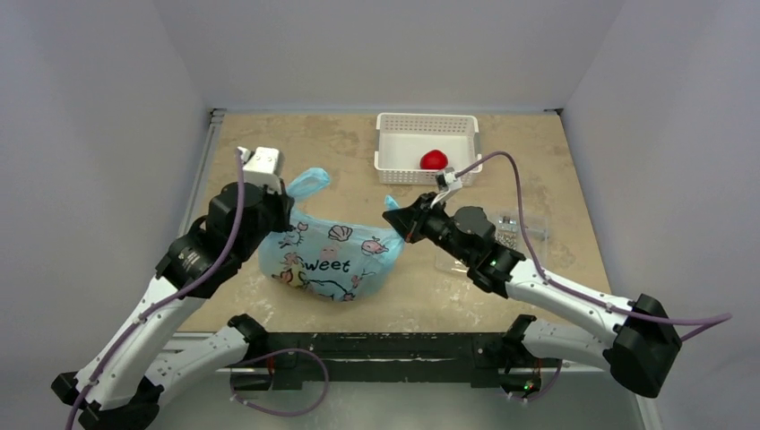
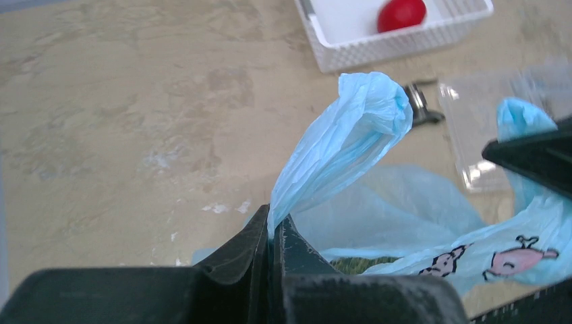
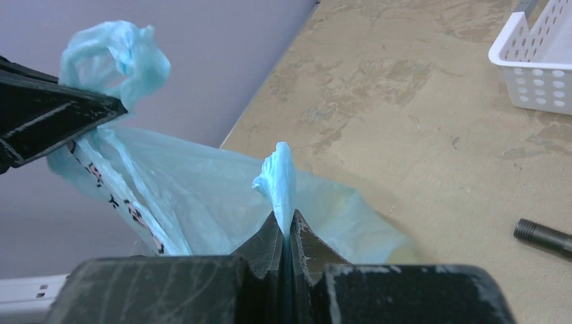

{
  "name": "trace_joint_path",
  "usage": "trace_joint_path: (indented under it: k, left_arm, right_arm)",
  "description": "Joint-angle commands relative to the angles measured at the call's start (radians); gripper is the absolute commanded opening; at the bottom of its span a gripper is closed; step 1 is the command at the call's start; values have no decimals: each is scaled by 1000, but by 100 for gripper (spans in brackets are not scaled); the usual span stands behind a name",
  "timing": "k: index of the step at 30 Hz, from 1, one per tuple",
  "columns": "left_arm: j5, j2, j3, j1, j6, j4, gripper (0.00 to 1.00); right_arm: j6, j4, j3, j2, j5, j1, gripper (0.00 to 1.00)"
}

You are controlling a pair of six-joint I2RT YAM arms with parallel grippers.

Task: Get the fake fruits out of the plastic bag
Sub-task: Adjust the plastic bag at the center of the board.

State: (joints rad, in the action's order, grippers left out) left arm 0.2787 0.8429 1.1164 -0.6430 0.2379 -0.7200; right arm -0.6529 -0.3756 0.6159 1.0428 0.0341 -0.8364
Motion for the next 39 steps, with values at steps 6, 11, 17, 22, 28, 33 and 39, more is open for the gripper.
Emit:
trace_joint_path:
  k: [6, 11, 17, 22, 28, 33, 39]
  left_arm:
    - [258, 214, 250, 130, 346, -132, 0]
    - [8, 364, 407, 268, 388, -107, 0]
    - [-66, 427, 499, 311, 368, -128, 0]
    - [-145, 399, 387, 382, 345, -69, 0]
    - [-222, 364, 245, 478, 281, 3, 0]
    - [-247, 308, 121, 501, 225, 86, 0]
    - [-370, 295, 81, 535, 214, 129, 0]
  right_arm:
    - [177, 135, 218, 62, -4, 3, 0]
    - [275, 216, 316, 93, -26, 5, 0]
    - [363, 251, 335, 105, -213, -1, 0]
    - [357, 189, 211, 82, -291, -72, 0]
    - [240, -44, -29, 108, -435, -109, 0]
    - [217, -71, -42, 194, -480, -133, 0]
    - [232, 52, 23, 239, -447, -168, 7]
